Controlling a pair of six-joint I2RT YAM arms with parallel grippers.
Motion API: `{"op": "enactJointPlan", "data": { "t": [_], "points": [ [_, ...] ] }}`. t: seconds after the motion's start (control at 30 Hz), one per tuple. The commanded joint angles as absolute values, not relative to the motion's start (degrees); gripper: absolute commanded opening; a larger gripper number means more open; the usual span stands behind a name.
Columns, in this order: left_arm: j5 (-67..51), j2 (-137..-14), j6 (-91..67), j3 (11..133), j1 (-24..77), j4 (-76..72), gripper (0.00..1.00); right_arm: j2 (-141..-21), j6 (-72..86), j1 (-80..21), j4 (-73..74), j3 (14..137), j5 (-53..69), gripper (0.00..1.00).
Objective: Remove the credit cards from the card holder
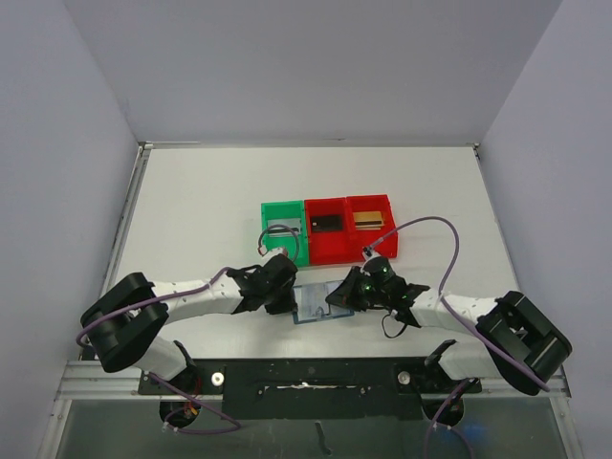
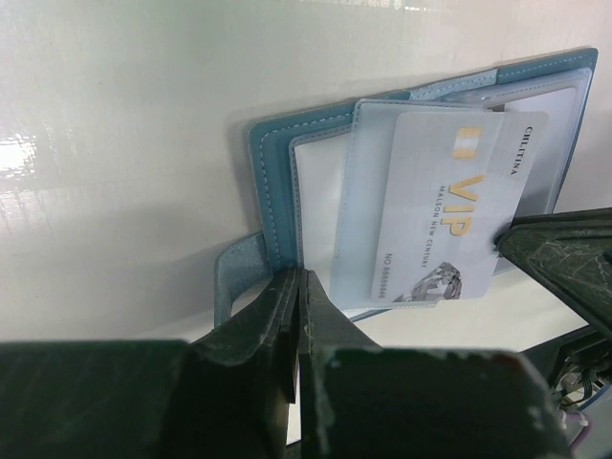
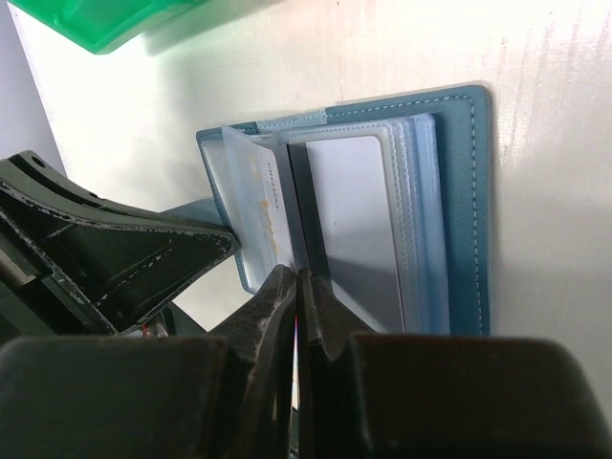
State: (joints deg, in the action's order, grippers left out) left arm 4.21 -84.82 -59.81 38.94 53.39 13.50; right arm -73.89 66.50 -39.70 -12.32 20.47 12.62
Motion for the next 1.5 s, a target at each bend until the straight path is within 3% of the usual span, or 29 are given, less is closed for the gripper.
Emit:
{"op": "enactJointPlan", "data": {
  "t": [0.0, 0.2, 0.47, 0.77, 1.0, 1.13, 1.47],
  "points": [
    [6.90, -86.61, -59.50, 36.63, 53.96, 18.94, 0.00, -72.68, 65.84, -38.45, -14.67, 19.96, 13.85, 0.00],
    [6.77, -83.41, -59.15, 37.44, 53.96, 19.42, 0.10, -75.01, 64.75, -37.94, -15.08, 20.48, 16.16, 0.00],
    [5.33, -78.27, -57.87, 42.00, 53.90, 17.58, 0.38, -76.62, 64.07, -38.07, -15.05, 21.43, 16.73, 0.00],
    [6.38, -80.65, -57.04, 46.96, 54.05, 21.27, 0.40, -77.57, 63.90, -38.50, -15.26, 21.97, 16.87, 0.00],
    [3.74, -78.81, -56.57, 46.58, 53.86, 17.28, 0.37, -77.57, 64.04, -38.54, -15.24, 21.97, 16.68, 0.00],
    [0.69, -82.11, -56.91, 45.00, 53.35, 12.72, 0.19, -77.34, 64.02, -38.58, -15.27, 22.13, 16.61, 0.00],
    [7.00, -90.03, -59.13, 40.44, 53.70, 16.32, 0.00, -77.00, 63.44, -38.58, -16.21, 22.93, 17.80, 0.00]
  ]
}}
